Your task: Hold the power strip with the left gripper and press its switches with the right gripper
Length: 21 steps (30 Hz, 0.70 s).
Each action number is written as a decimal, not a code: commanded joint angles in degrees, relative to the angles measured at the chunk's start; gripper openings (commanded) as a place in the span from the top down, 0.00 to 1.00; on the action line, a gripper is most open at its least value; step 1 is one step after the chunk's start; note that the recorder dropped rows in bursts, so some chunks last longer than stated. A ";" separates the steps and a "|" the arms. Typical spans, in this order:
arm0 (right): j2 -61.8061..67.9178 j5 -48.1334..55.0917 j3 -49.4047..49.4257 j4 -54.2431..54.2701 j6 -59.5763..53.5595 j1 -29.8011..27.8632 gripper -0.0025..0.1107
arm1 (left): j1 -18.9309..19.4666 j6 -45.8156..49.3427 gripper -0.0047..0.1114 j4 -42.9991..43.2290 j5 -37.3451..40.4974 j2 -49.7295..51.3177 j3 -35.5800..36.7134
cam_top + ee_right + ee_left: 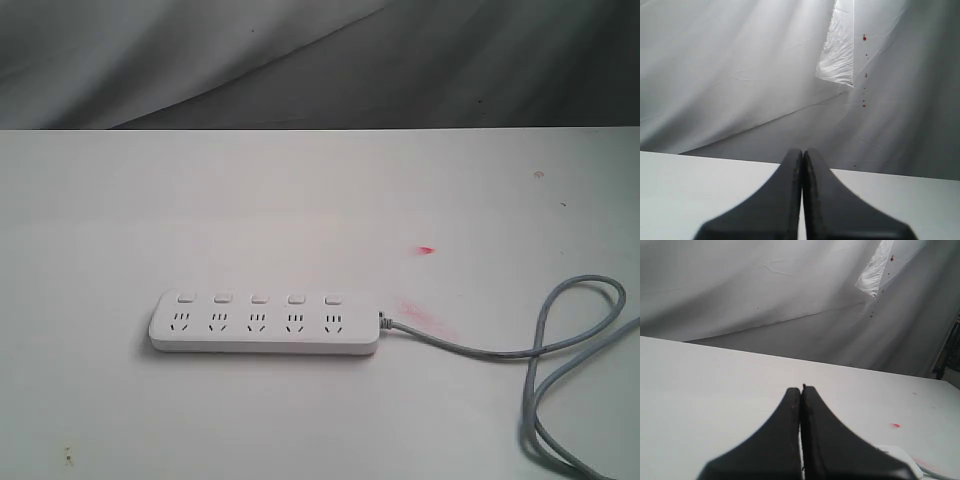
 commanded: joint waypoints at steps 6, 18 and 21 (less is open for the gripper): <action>-0.35 -0.08 0.17 0.05 0.03 -0.35 0.98 | -0.20 -0.50 0.96 0.14 -0.16 -0.24 0.28; -0.35 -0.08 0.17 0.05 0.03 -0.35 0.98 | -0.19 -0.50 0.96 1.71 -0.16 -0.24 0.28; -0.35 -0.08 0.17 0.05 0.03 -0.35 0.98 | -0.19 -0.50 0.96 2.06 -0.16 -0.24 0.28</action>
